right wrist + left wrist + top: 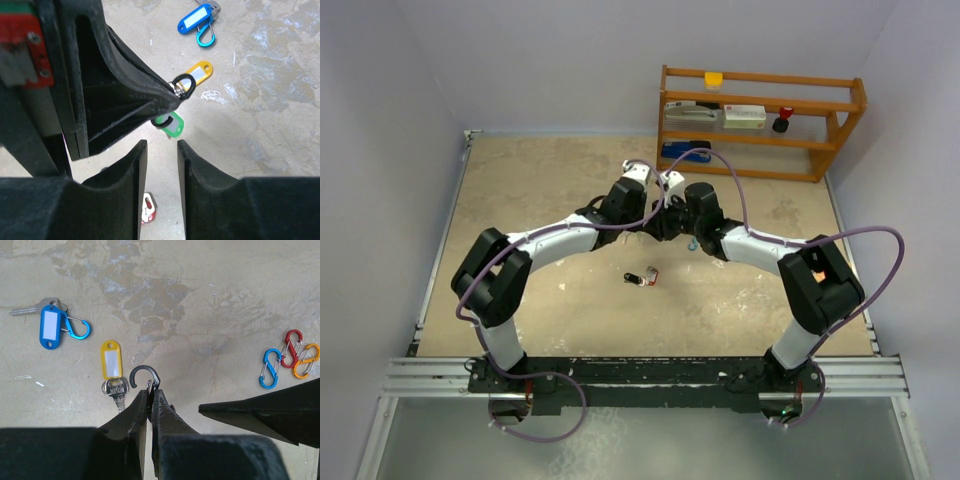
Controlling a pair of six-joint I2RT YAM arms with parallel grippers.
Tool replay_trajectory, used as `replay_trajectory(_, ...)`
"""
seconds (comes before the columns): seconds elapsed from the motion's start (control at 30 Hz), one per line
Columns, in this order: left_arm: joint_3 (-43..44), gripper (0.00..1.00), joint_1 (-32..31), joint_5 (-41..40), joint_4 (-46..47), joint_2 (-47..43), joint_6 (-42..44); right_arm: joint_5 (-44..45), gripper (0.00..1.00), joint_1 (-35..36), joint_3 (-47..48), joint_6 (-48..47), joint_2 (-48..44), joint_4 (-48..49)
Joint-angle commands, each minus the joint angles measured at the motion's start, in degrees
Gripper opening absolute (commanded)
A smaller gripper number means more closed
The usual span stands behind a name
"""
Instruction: Put the keys on the keyring
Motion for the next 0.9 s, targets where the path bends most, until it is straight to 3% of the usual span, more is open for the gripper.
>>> replay_trajectory(0.0, 1.7, 0.0, 0.6, -2.0, 2.7, -2.7, -0.9, 2.6, 0.36, 0.3, -1.5, 1.1, -3.5, 0.8)
replay_trajectory(0.13, 0.3, 0.0, 1.3, -3.3, 2.7, -4.5, -0.8, 8.3, 0.41, 0.4, -1.5, 3.5, -5.4, -0.7)
replay_trajectory(0.27, -1.1, 0.0, 2.6, -4.4, 2.3, -6.1, -0.8, 14.6, 0.67, 0.3, -1.1, 4.2, -7.0, -4.5)
replay_trajectory(0.37, -2.3, 0.0, 4.2, -4.3, 2.2, -7.2, -1.2, 19.6, 0.8, 0.3, -0.8, 5.5, -8.5, -6.5)
replay_trajectory(0.5, -3.5, 0.0, 6.5, -4.7, 1.5, -7.9, -1.7, 23.7, 0.83, 0.3, -0.4, 6.2, -9.8, -8.3)
replay_trajectory(0.87, -3.8, 0.0, 13.2, -5.3, 0.1, -6.0, -3.4, 24.0, 0.84, 0.3, -0.1, 5.8, -11.2, -9.1)
